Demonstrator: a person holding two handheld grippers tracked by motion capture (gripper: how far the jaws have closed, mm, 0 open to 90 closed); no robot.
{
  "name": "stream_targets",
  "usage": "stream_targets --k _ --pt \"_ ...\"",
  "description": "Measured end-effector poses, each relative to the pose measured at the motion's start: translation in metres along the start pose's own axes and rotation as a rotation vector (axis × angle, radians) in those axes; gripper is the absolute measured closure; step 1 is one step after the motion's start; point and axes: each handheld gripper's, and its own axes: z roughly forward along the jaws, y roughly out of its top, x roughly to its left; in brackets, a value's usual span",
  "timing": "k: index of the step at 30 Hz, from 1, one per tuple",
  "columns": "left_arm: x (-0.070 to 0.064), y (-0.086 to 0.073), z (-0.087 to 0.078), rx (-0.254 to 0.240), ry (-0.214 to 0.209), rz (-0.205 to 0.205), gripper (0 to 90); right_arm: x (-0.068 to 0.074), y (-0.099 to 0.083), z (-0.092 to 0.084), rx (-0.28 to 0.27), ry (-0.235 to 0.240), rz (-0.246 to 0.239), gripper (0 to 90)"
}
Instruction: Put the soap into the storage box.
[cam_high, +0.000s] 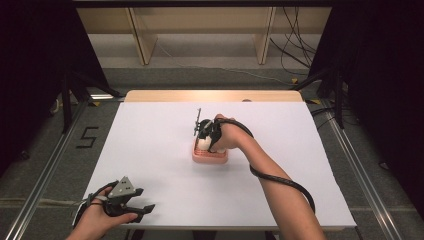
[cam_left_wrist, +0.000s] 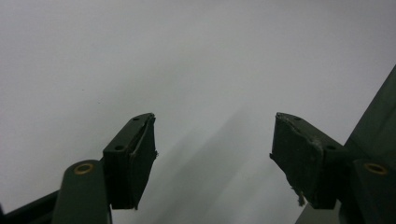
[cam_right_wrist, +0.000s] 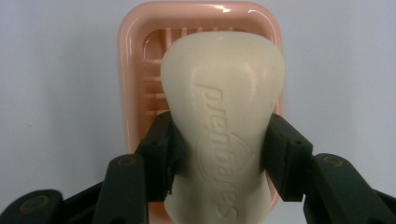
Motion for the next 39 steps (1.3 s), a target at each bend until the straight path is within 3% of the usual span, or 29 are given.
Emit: stream_targets --k 11,15,16,17,18,19,20,22,23,26,27,28,29,31,32,33,35,36,37,38,39 --pt "-0.002 -0.001 0.000 0.003 -0.012 -0.030 30.3 -0.001 0.000 0.004 0.000 -0.014 -0.007 48.9" --pt "-0.003 -0.001 0.000 0.001 -0.013 -0.043 30.3 0.001 0.000 -0.004 -0.031 -0.024 0.043 41.0" --pt "-0.002 -0.001 0.000 0.003 -0.010 -0.016 30.2 0.000 0.000 -0.005 -0.044 -0.034 0.025 38.9" --pt "-0.002 -0.001 0.000 0.001 -0.010 -0.020 30.2 0.003 -0.001 -0.008 -0.054 -0.035 0.047 36.9" --pt "-0.002 -0.001 0.000 0.000 -0.010 -0.019 30.2 0.004 -0.003 -0.010 -0.061 -0.039 0.040 35.2" --pt "-0.003 -0.001 0.000 0.001 -0.013 -0.042 30.3 0.006 -0.004 -0.013 -0.061 -0.044 0.047 33.7" --pt "-0.003 -0.001 0.000 0.001 -0.014 -0.041 30.2 0.011 -0.006 -0.015 -0.065 -0.044 0.103 32.6" --pt "-0.003 -0.001 0.000 0.001 -0.012 -0.039 30.2 0.014 -0.014 -0.017 -0.089 -0.068 0.104 30.9" --pt "-0.002 -0.001 0.000 -0.005 -0.010 -0.027 30.2 0.020 -0.019 -0.019 -0.100 -0.077 0.145 30.1" --pt "0.001 -0.001 0.001 0.002 0.003 0.001 30.2 0.029 -0.034 -0.020 -0.159 -0.067 0.176 28.6" --pt "-0.002 -0.001 0.001 0.012 -0.007 -0.049 30.2 0.034 -0.042 -0.022 -0.178 -0.071 0.174 28.6" --pt "-0.003 -0.002 0.002 0.005 0.002 -0.048 30.2 0.038 -0.047 -0.023 -0.188 -0.079 0.180 28.6" --pt "-0.001 -0.001 0.001 0.003 0.000 -0.016 30.3 0.041 -0.054 -0.023 -0.190 -0.089 0.173 28.6" --pt "0.000 -0.001 0.002 0.014 0.007 -0.008 30.2 0.050 -0.067 -0.025 -0.209 -0.110 0.197 28.7" --pt "0.000 -0.001 0.002 0.013 0.007 -0.008 30.2 0.057 -0.075 -0.027 -0.218 -0.107 0.222 28.9" --pt "-0.001 -0.002 0.002 0.014 0.000 -0.022 30.2 0.060 -0.080 -0.027 -0.229 -0.106 0.214 28.9" --pt "0.001 -0.002 0.002 0.017 0.009 -0.008 30.2 0.068 -0.090 -0.029 -0.239 -0.099 0.244 28.9" --pt "-0.002 -0.003 0.003 0.017 -0.002 -0.052 30.3 0.073 -0.098 -0.029 -0.244 -0.102 0.244 28.9" --pt "-0.002 -0.003 0.003 0.019 0.005 -0.055 30.2 0.078 -0.105 -0.029 -0.243 -0.109 0.263 29.2" --pt "-0.001 -0.003 0.003 0.026 0.007 -0.050 30.2 0.081 -0.109 -0.029 -0.251 -0.102 0.264 29.1" --pt "0.003 -0.002 0.003 0.025 0.018 0.002 30.2 0.084 -0.115 -0.028 -0.262 -0.109 0.263 29.2"
